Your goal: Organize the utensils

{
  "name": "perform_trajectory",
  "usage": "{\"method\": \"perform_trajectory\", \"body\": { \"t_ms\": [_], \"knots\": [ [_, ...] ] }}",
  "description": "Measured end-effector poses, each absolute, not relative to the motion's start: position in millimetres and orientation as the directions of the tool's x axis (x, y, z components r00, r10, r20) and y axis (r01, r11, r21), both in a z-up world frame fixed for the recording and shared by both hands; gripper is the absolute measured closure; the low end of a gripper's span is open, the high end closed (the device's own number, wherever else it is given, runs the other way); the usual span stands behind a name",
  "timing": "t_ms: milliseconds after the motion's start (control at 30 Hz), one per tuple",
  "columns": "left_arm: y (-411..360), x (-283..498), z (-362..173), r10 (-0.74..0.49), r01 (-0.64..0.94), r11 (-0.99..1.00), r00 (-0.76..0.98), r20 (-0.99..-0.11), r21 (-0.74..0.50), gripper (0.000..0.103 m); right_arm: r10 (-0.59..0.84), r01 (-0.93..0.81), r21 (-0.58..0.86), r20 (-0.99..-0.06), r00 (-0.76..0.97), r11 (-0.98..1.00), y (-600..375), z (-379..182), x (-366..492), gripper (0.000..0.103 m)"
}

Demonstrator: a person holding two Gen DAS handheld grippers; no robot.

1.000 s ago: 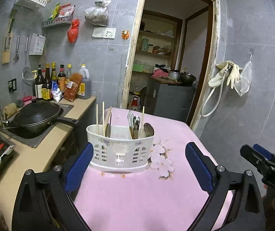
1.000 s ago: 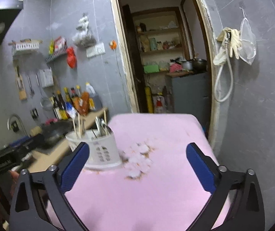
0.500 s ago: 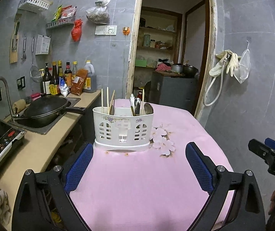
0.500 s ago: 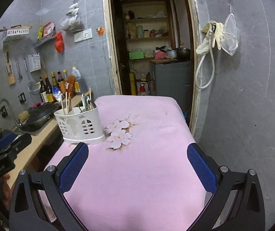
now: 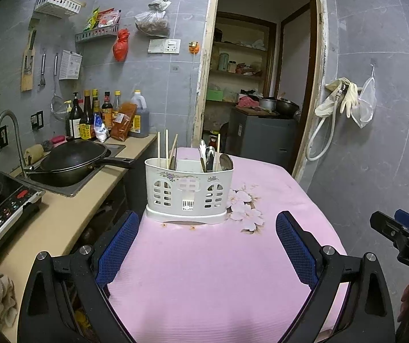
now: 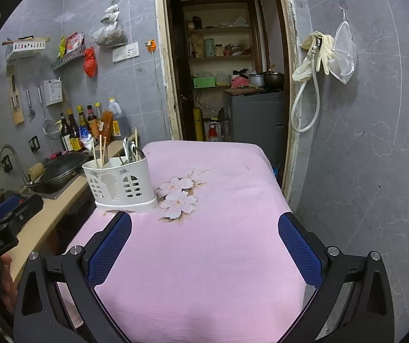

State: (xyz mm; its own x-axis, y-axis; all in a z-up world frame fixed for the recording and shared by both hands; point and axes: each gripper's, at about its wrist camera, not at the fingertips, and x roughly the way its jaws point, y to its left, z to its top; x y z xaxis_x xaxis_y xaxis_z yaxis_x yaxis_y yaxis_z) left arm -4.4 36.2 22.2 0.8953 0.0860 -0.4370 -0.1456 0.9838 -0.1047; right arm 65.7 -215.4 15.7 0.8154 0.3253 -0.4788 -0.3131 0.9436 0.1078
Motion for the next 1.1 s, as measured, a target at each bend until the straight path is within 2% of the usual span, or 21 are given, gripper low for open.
{"method": "perform_trajectory", "body": {
  "t_ms": [1100],
  "knots": [
    [37.0, -5.7, 21.5, 0.083, -0.146, 0.983, 0.893, -0.442, -0.111, 0.009, 0.326, -0.315, 0.107, -0.485, 0.811, 0.943, -214.2, 12.7, 66.4, 0.0]
  ]
}}
